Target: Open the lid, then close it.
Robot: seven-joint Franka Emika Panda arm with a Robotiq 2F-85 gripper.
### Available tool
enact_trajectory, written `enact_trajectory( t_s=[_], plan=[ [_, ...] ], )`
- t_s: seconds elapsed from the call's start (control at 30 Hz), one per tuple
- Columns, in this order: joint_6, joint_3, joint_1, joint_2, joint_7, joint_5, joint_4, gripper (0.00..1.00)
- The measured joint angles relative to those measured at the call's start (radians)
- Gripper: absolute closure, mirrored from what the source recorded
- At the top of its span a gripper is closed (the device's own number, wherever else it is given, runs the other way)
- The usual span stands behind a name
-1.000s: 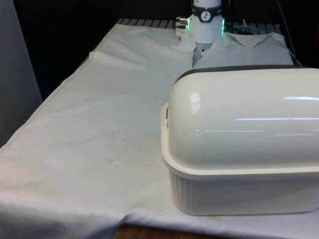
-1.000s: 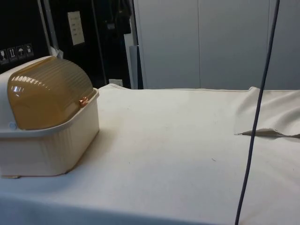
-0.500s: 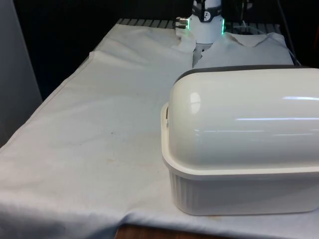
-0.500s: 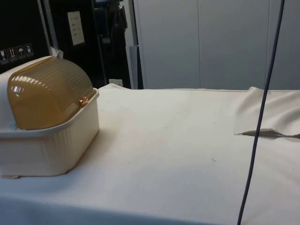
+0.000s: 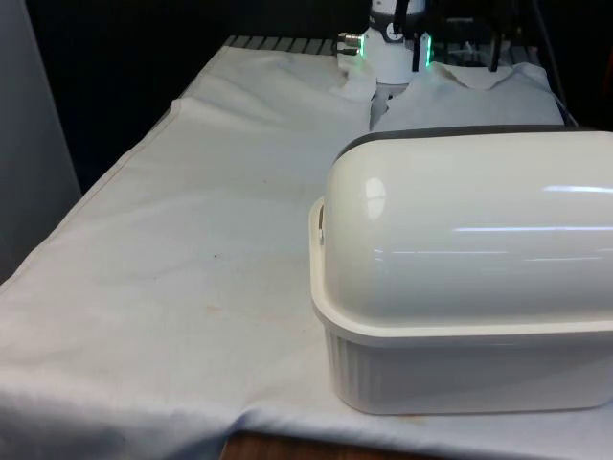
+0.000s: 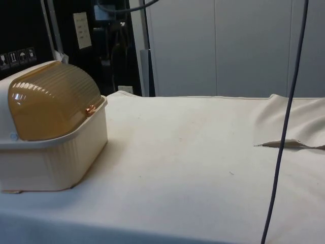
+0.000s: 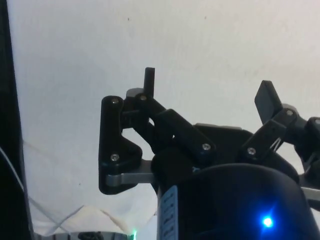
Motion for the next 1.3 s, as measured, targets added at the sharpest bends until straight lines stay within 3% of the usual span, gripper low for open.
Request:
enact_trajectory(
  t_s=[0.5,1.07,1.3],
  plan=[
    [0.122,0.025,0.003,0.071,0.027,-0.012,0.002,0.00],
    [0.274,0.024,0.006,0.116,0.029,-0.035,-0.023,0.00],
    [0.325,0.010,0.000,0.129,0.012,-0.040,-0.047,0.00]
  ],
)
